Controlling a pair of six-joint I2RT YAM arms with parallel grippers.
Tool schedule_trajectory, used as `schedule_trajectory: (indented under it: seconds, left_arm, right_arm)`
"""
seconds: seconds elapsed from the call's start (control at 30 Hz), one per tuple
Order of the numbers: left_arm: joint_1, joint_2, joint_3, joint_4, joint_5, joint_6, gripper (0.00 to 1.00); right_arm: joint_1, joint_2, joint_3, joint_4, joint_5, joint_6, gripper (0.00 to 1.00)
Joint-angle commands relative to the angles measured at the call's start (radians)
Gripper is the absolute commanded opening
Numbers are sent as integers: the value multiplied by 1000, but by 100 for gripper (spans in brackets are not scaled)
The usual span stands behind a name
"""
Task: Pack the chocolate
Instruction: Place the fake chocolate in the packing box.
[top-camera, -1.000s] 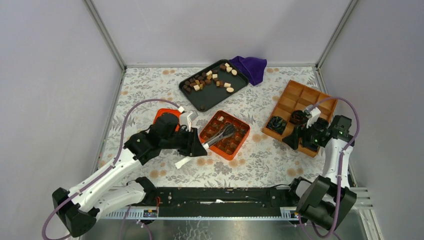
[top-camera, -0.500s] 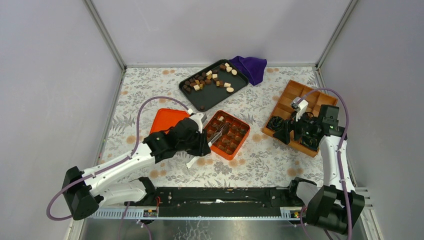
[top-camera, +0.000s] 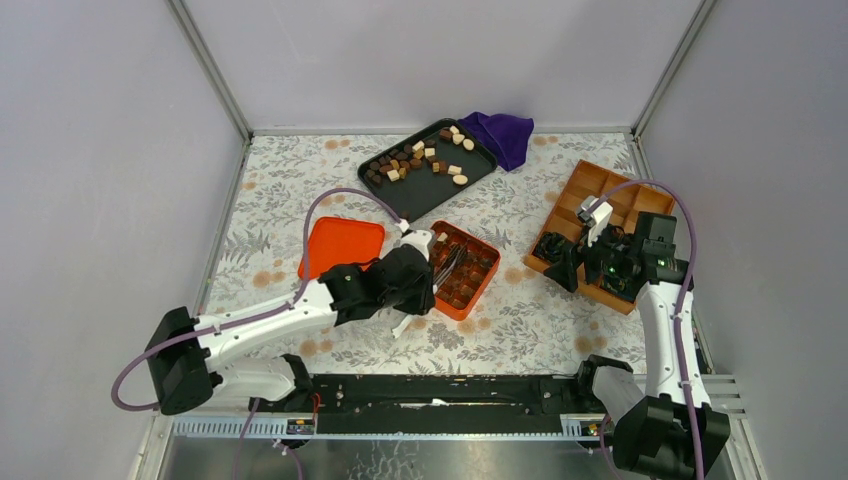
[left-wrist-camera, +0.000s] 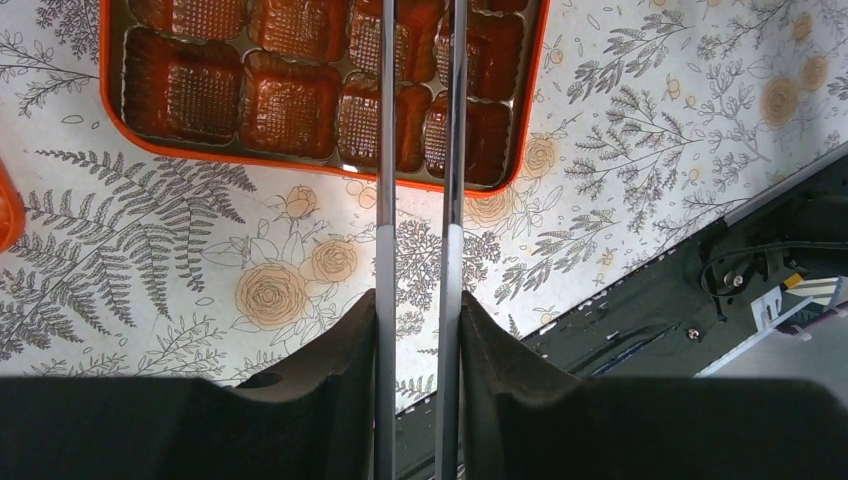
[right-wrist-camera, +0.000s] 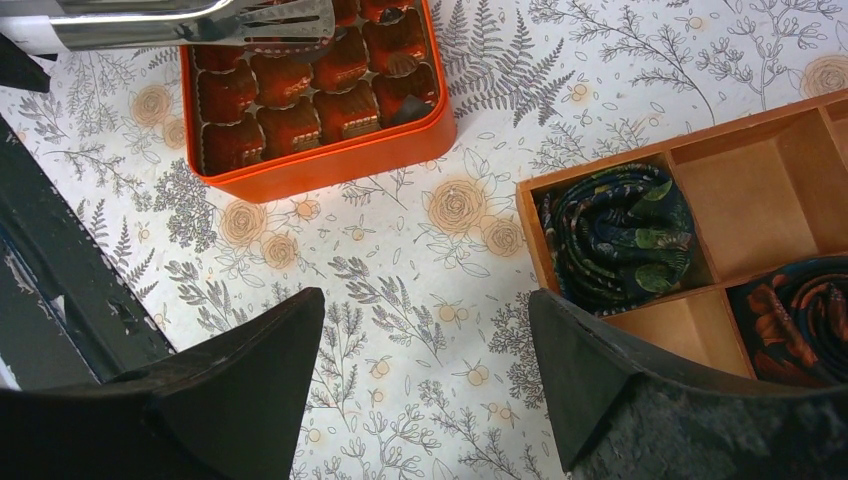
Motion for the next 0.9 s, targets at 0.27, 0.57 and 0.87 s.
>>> schedule_trajectory:
  seconds: [0.27,0.57,0.87]
  left_arm:
    - [-29,75,81,59,-106,-35,16]
    - [-69,83,90,24,-129,-64,28]
    - [-81,112,110,-10,-147,-81,41]
  right_arm:
    - [10,-21,17,-20,7,-8,83]
    - [10,-15,20,-28,2,-16,83]
    - [10,-16,18,-33,-1,-22,83]
